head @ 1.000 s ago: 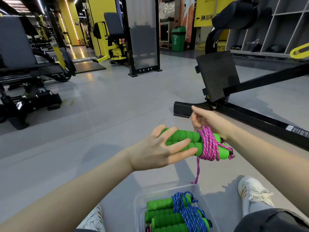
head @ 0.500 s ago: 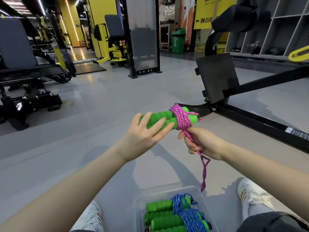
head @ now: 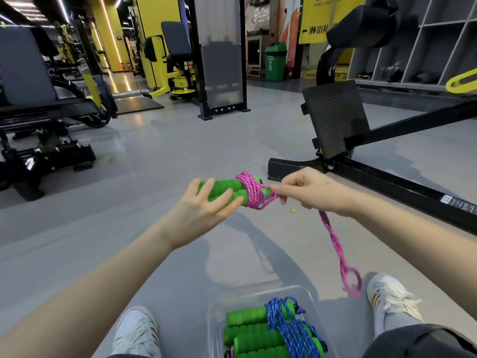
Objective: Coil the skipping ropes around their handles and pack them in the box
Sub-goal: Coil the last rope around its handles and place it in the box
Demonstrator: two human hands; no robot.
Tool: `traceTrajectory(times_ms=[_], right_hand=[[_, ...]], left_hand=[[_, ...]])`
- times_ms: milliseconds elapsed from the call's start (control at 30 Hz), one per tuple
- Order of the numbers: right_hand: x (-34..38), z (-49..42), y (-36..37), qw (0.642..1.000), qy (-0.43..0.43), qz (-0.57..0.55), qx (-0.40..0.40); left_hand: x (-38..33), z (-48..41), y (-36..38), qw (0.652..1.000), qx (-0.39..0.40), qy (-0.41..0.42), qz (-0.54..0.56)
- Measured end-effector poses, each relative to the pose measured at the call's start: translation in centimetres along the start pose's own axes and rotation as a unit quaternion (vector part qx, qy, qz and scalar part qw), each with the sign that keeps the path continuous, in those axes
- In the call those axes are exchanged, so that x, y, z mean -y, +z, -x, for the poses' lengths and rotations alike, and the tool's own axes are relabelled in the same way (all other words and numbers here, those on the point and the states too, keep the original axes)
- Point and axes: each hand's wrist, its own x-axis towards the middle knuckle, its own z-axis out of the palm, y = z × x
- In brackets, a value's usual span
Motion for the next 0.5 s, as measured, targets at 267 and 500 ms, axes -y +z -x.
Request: traceTrajectory(times_ms=[267,500], right_hand=[[-1.2,-0.8,-0.5,0.996,-0.048,-0.026,-0.067],[-4.5,-0.5,-1.6,0.938,0.089,-0.336,0.008]], left_hand=[[-4.2,-2.4,-1.7,0.986,-0.098,0.079,0.106],[-4.2,-4.8,-3.4,0.983,-0.127,0.057,0.117]])
